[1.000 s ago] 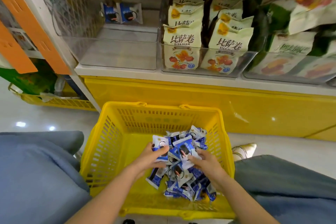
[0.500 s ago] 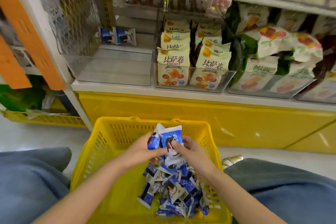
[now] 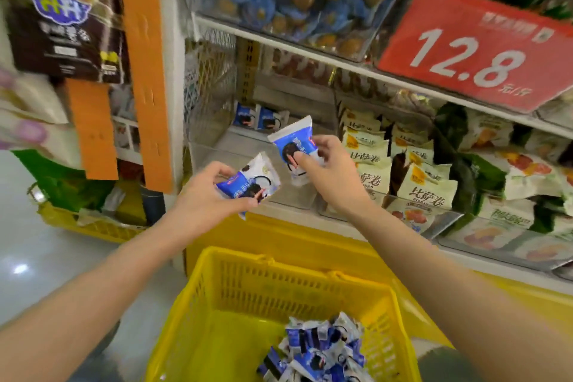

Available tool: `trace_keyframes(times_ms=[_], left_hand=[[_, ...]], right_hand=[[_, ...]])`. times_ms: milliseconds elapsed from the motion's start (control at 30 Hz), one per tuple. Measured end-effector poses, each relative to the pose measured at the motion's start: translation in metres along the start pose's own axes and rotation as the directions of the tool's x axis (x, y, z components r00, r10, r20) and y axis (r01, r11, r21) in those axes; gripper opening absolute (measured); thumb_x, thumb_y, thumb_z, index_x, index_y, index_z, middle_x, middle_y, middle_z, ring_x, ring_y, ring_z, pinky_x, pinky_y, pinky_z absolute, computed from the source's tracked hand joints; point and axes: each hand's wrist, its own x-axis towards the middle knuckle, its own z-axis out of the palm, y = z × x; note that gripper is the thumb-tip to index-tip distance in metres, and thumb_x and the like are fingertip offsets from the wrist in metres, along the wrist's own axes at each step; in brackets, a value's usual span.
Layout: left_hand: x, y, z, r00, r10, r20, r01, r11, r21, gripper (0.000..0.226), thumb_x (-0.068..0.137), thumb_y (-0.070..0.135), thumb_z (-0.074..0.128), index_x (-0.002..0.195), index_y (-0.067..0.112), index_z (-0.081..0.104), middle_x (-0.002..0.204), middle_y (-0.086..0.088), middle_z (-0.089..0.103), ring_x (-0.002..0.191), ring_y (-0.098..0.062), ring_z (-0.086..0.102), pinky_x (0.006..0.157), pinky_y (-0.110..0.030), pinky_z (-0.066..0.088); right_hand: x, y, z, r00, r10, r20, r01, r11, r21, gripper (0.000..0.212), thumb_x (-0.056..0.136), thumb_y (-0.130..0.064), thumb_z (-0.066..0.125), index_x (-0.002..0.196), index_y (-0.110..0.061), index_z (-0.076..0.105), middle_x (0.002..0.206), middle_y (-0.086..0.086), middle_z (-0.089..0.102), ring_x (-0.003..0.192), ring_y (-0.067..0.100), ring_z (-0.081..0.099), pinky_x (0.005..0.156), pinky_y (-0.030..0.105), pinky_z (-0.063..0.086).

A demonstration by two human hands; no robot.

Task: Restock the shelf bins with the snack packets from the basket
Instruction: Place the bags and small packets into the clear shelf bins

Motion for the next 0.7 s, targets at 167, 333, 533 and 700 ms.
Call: trace_keyframes(times_ms=[167,333,533,700], left_hand=[[0.026,-0.001,-0.023,0.989,0.059,-0.133,-0.071,0.993,-0.094,0.033,0.067,0.027,0.081,0.083,0.034,0.053,0.082,0.019,0.062,0.071,0.009,0.060,0.053,-0.008,0.042],[0.052,-0.006,-0.043,0.975,0.126,-0.181,-0.158,0.972,-0.175,0.026,0.075,0.028,0.074,0.088,0.037,0.054,0.086,0.019,0.064,0.079,0.012,0.059,0.061,-0.005,0.045],[0.081,-0.014,-0.056,0.960,0.176,-0.217,-0.234,0.932,-0.278,0.027,0.077,0.023,0.073,0.091,0.034,0.052,0.090,0.017,0.063,0.082,0.008,0.061,0.069,-0.009,0.050],[0.098,-0.017,-0.056,0.963,0.143,-0.230,-0.226,0.894,-0.387,0.025,0.078,0.024,0.072,0.094,0.029,0.053,0.086,0.016,0.061,0.079,0.004,0.060,0.066,-0.014,0.054]], right_hand=[[0.083,-0.010,0.024,0.999,0.031,-0.036,-0.039,0.973,-0.226,0.043,0.090,-0.028,0.060,0.127,-0.013,0.044,0.109,0.000,0.050,0.076,0.007,0.053,0.053,0.009,0.039],[0.152,0.010,0.034,0.996,0.080,0.028,-0.041,0.745,-0.666,0.041,0.091,-0.023,0.056,0.127,-0.003,0.050,0.127,0.018,0.055,0.114,0.033,0.053,0.092,0.035,0.043],[0.201,0.040,0.054,0.989,0.144,0.020,-0.067,0.573,-0.817,0.043,0.090,-0.016,0.057,0.130,-0.003,0.046,0.130,0.021,0.051,0.118,0.036,0.050,0.100,0.042,0.042],[0.224,0.060,0.070,0.990,0.142,0.009,-0.060,0.469,-0.881,0.036,0.092,-0.020,0.056,0.122,-0.002,0.051,0.124,0.020,0.053,0.113,0.035,0.052,0.092,0.038,0.041]])
